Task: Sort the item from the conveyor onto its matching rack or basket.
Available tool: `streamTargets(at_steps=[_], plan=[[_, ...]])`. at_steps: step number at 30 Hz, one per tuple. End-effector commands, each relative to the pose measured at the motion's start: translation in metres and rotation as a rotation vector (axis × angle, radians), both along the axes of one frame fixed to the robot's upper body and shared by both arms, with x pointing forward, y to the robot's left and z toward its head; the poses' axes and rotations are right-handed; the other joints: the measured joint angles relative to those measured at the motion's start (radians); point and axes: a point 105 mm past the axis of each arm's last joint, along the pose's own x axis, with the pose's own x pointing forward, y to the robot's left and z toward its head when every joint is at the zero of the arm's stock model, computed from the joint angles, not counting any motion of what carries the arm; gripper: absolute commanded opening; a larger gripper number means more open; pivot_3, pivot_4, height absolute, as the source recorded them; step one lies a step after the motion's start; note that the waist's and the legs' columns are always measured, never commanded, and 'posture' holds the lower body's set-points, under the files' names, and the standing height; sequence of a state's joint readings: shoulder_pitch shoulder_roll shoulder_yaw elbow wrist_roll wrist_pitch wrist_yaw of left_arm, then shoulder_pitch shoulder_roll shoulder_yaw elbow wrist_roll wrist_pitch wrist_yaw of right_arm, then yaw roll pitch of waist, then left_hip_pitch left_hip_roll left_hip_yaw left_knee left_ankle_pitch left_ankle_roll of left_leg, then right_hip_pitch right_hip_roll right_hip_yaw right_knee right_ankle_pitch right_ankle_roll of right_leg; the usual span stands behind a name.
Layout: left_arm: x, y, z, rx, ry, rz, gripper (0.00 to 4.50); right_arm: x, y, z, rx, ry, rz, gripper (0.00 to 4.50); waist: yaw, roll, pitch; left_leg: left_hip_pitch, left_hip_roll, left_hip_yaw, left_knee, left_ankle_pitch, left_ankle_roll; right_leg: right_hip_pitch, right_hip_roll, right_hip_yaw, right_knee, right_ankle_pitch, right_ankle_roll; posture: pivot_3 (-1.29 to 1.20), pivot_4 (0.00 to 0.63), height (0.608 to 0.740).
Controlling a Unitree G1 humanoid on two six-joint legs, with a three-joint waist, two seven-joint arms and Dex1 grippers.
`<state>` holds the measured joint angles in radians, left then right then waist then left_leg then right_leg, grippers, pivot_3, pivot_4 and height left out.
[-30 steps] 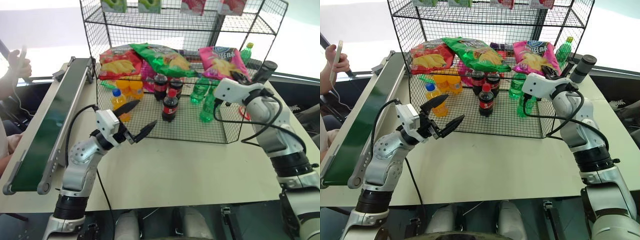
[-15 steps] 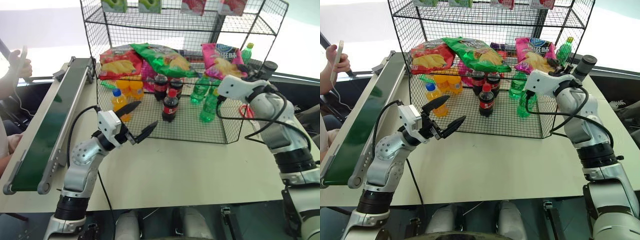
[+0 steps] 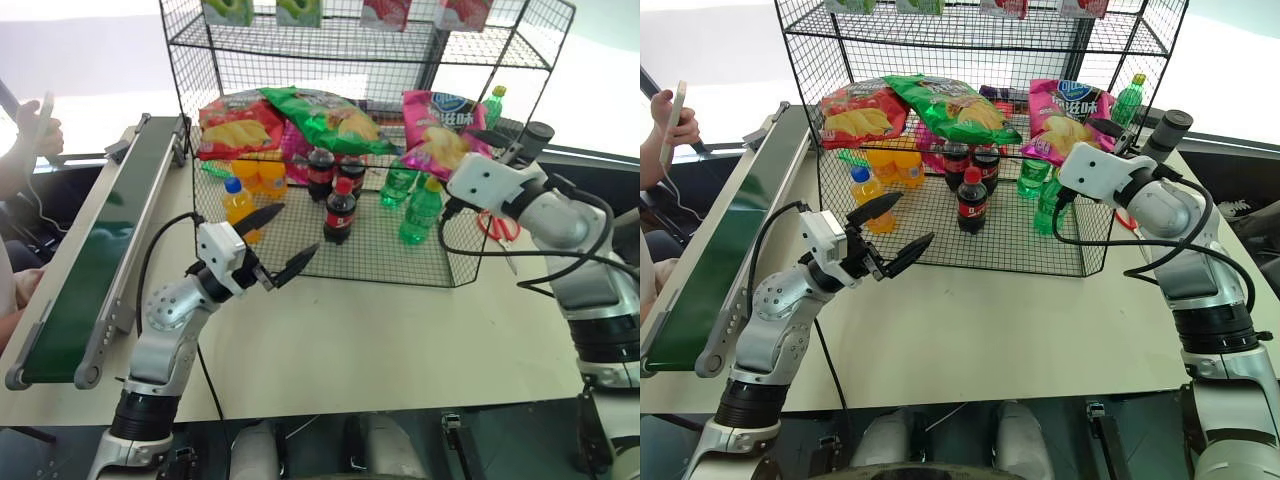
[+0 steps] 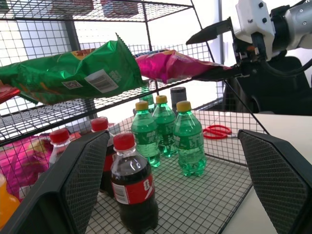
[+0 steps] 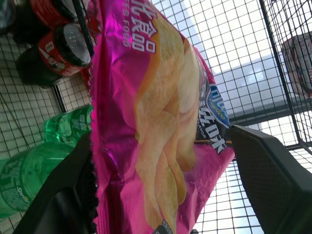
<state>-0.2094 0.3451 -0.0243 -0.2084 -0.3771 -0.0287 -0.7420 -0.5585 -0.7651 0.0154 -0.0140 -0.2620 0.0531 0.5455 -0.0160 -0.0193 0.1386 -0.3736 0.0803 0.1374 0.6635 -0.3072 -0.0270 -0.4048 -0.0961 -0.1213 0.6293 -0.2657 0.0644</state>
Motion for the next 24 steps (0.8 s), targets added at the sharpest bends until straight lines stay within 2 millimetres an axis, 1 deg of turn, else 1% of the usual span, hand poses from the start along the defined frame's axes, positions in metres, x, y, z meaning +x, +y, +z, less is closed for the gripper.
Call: streamTargets(at_steps=[1,6,7,9,11,14,15,19,24], plan=[[-0.004,-0.002,0.010,0.006,-0.054,-0.009,4.50,-0.007,0.005,0.018,0.007,-0.060,0.039,3.79,0.001,0.000,0.000,0.000,0.000,0.000,0.000,0.000,0.000,0.000,0.000,0.000,0.000,0.000,0.000,0.00,0.150,0.726],[-0.003,-0.002,0.012,0.010,-0.061,-0.001,4.50,-0.010,0.009,0.016,0.051,-0.062,0.064,3.79,0.002,0.000,0.000,0.000,0.000,0.000,0.000,0.000,0.000,0.000,0.000,0.000,0.000,0.000,0.000,0.00,0.150,0.726],[-0.003,-0.002,0.013,0.009,-0.062,-0.002,4.50,-0.010,0.010,0.016,0.050,-0.059,0.064,3.55,0.002,0.000,0.000,0.000,0.000,0.000,0.000,0.000,0.000,0.000,0.000,0.000,0.000,0.000,0.000,0.00,0.150,0.726],[-0.003,-0.003,0.014,0.008,-0.063,-0.004,4.50,-0.010,0.009,0.014,0.057,-0.048,0.067,2.95,0.002,0.000,0.000,0.000,0.000,0.000,0.000,0.000,0.000,0.000,0.000,0.000,0.000,0.000,0.000,0.00,0.150,0.726],[-0.004,-0.004,0.014,0.009,-0.064,-0.007,4.50,-0.009,0.009,0.013,0.055,-0.039,0.073,2.02,0.002,0.000,0.000,0.000,0.000,0.000,0.000,0.000,0.000,0.000,0.000,0.000,0.000,0.000,0.000,0.00,0.150,0.726],[-0.004,-0.004,0.014,0.015,-0.066,-0.008,4.50,-0.009,0.009,0.017,0.074,-0.046,0.078,0.51,0.002,0.000,0.000,0.000,0.000,0.000,0.000,0.000,0.000,0.000,0.000,0.000,0.000,0.000,0.000,0.00,0.150,0.726],[-0.004,-0.004,0.014,0.016,-0.066,-0.007,4.50,-0.008,0.007,0.017,0.058,-0.049,0.071,0.08,0.002,0.000,0.000,0.000,0.000,0.000,0.000,0.000,0.000,0.000,0.000,0.000,0.000,0.000,0.000,0.00,0.150,0.726],[-0.004,-0.004,0.014,0.016,-0.066,-0.006,4.50,-0.005,0.002,0.012,-0.024,-0.051,0.063,0.08,0.002,0.000,0.000,0.000,0.000,0.000,0.000,0.000,0.000,0.000,0.000,0.000,0.000,0.000,0.000,0.00,0.150,0.726],[-0.005,-0.006,0.015,0.012,-0.068,-0.006,4.50,0.001,-0.002,0.015,-0.104,-0.093,0.064,0.08,0.002,0.000,0.000,0.000,0.000,0.000,0.000,0.000,-0.001,0.000,0.000,0.000,0.000,0.000,0.000,0.00,0.150,0.726]])
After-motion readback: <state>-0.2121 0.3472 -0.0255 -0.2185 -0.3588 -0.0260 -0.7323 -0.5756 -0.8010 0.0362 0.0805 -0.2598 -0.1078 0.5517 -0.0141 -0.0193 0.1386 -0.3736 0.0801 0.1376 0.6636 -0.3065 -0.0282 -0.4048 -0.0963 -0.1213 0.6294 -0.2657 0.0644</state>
